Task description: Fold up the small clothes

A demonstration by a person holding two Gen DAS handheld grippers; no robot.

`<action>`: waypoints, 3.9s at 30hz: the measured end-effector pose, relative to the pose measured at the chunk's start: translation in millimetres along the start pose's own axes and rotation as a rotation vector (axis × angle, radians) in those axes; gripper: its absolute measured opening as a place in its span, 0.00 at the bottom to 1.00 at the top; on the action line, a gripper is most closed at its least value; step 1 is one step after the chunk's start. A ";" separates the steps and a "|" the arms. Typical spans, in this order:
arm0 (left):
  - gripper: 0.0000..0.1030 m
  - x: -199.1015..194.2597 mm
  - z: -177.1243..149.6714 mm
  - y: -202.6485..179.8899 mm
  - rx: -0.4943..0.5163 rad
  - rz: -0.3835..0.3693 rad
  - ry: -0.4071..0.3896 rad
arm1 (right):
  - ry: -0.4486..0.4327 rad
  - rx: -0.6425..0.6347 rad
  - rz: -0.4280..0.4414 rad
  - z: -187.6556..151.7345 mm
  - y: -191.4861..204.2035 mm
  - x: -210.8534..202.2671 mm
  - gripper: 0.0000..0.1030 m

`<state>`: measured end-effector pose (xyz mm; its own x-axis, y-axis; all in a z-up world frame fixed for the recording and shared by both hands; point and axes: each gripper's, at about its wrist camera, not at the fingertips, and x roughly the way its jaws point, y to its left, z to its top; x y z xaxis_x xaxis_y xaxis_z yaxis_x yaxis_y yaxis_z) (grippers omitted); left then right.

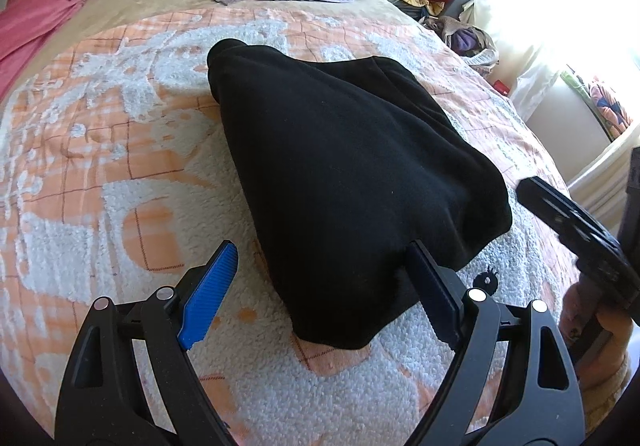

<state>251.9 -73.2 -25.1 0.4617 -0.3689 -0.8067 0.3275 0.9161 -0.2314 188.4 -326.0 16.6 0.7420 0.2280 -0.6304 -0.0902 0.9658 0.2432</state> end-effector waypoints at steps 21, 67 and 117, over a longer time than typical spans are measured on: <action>0.91 -77.2 -50.5 9.9 0.030 -0.023 -0.171 | -0.207 -0.125 -0.093 -56.1 60.3 -94.8 0.95; 0.91 -99.0 -151.9 35.7 -0.012 0.035 -0.207 | -0.111 -0.101 -0.149 -149.0 86.9 -98.6 0.96; 0.91 -104.8 -155.3 38.3 -0.015 0.101 -0.192 | -0.113 -0.121 -0.167 -150.6 92.9 -100.5 0.96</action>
<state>88.0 24.9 -33.8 0.6404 -0.2966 -0.7085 0.2599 0.9517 -0.1635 5.4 -240.6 -8.4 0.8225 0.0547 -0.5661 -0.0333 0.9983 0.0480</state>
